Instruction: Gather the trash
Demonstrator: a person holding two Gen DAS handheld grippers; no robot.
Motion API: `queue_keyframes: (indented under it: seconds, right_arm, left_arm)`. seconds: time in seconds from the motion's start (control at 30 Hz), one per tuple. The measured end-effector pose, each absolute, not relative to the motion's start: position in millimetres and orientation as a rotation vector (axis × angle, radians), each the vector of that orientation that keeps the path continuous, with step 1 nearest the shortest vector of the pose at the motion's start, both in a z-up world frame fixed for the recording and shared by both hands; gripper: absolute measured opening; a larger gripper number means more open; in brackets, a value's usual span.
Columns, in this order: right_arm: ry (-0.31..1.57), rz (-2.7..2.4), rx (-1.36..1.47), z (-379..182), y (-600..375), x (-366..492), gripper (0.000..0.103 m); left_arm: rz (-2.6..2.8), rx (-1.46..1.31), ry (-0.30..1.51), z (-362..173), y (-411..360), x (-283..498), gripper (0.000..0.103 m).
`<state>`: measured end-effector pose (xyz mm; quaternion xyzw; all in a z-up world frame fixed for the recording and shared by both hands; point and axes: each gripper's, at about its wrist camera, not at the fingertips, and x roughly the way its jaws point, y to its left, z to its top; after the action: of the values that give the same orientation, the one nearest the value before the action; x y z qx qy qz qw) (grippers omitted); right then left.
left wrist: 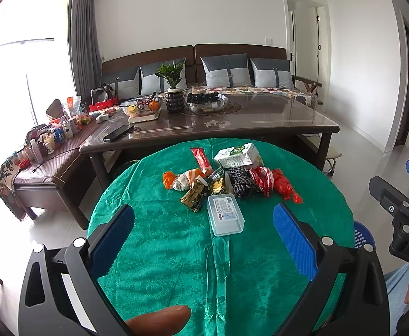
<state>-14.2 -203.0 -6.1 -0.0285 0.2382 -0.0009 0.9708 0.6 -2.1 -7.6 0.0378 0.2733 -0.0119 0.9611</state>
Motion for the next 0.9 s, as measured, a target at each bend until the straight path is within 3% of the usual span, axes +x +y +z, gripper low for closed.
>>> queue_keyframes:
  seconds: [0.9]
  right_arm:
    - [0.561, -0.022, -0.039, -36.1, -216.1, 4.2, 0.098]
  left_arm:
    - [-0.002, 0.086, 0.703, -49.1, -0.7, 25.0, 0.098]
